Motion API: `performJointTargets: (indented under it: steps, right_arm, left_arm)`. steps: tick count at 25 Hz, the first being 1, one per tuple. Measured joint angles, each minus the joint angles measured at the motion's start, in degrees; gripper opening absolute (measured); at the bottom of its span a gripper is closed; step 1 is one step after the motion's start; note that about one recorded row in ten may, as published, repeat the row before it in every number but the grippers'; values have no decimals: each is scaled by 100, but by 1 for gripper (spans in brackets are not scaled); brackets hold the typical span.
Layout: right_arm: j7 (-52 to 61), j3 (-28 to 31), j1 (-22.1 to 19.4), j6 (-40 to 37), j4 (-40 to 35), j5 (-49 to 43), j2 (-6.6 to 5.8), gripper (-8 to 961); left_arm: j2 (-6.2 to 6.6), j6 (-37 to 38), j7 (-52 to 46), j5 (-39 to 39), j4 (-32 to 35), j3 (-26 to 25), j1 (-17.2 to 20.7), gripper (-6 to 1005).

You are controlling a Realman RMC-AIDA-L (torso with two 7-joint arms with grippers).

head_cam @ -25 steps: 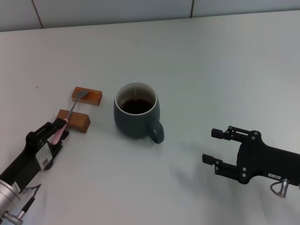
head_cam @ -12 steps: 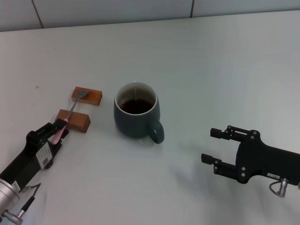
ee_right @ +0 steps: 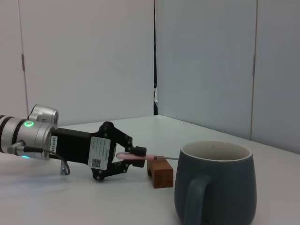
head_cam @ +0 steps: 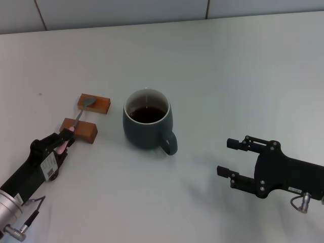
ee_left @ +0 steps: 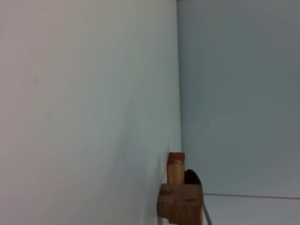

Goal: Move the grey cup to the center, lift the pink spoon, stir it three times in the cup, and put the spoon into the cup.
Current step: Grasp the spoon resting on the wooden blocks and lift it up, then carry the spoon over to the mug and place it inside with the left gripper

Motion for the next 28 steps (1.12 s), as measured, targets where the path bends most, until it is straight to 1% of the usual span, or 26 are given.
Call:
performJointTargets:
  steps: [10,13,17,18,19,20,21,22,23,24,25,26,27,28]
  right_arm:
    - [0,-1,6,0,7,0,5,657]
    - [0,-7,6,0,9,0,9,657]
    - [0,-9,8,34,38,-3,16,657]
    - [0,-9,16,89,64,-4,17,657]
    - [0,-9,16,89,64,-4,17,657]
    - [0,-9,20,120,76,-5,18,657]
    - [0,-9,21,186,113,-6,18,657]
    - [0,-9,21,186,113,-6,18,657]
    - [0,-9,22,214,132,-6,18,657]
    - [0,-9,23,235,152,-6,18,657]
    - [0,-9,23,242,158,-6,18,657]
    - [0,-9,21,261,163,7,19,657]
    - [0,-9,21,261,163,7,19,657]
    - [0,-8,17,273,170,15,21,657]
  left_arm:
    - [-4,14,67,-16,9,-16,6,148]
    - [-4,175,275,-41,89,-81,-4,129]
    - [-4,175,275,-41,89,-81,-4,129]
    - [-3,915,985,-49,335,-214,-170,129]
    - [1,1475,1458,-24,502,-200,-351,129]
    - [4,1584,1550,-16,545,-194,-390,129]
    - [8,1907,1805,0,737,-135,-500,129]
    - [10,2073,1923,2,851,-96,-553,129]
    - [16,2400,2101,8,1225,19,-665,129]
    - [16,2400,2101,8,1225,19,-665,129]
    - [20,2532,2150,6,1485,89,-724,130]
    - [24,2707,2176,9,1998,269,-809,130]
    - [24,2707,2176,9,1998,269,-809,130]
    - [31,2754,2176,9,2303,401,-848,130]
